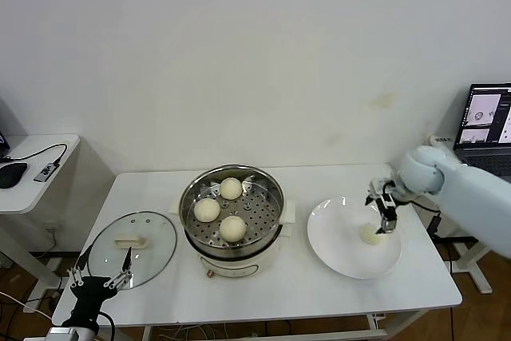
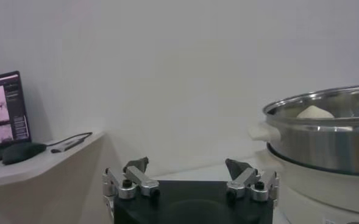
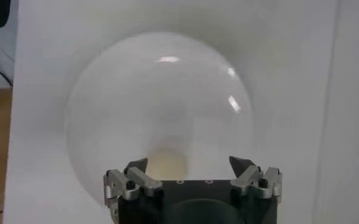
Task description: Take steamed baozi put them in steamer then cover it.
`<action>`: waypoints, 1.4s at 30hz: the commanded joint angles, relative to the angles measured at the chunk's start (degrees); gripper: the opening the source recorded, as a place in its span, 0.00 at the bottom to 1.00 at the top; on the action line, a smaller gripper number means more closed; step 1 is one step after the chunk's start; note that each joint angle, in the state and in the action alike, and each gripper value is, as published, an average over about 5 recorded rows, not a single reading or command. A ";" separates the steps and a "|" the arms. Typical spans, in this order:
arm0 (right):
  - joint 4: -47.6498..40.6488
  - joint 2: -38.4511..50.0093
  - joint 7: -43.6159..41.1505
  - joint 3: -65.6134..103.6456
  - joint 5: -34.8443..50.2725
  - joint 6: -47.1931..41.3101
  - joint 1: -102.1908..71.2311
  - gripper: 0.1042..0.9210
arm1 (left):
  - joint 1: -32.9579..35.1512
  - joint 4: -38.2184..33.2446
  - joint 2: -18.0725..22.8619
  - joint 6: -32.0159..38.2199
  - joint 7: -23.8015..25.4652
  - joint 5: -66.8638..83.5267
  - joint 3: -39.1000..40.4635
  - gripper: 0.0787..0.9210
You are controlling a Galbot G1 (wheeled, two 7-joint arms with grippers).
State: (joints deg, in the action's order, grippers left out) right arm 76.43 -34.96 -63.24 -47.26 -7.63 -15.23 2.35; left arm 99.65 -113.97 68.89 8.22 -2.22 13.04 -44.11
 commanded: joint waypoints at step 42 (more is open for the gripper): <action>-9.73 -7.81 0.74 2.67 -5.09 -0.65 -2.82 0.61 | -0.32 0.56 -0.07 -0.13 0.02 0.27 -0.84 0.88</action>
State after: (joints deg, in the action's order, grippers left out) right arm 63.32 -43.85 -62.24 -42.25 -15.06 -15.05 -3.89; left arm 99.30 -113.34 68.86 8.12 -2.20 13.28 -44.92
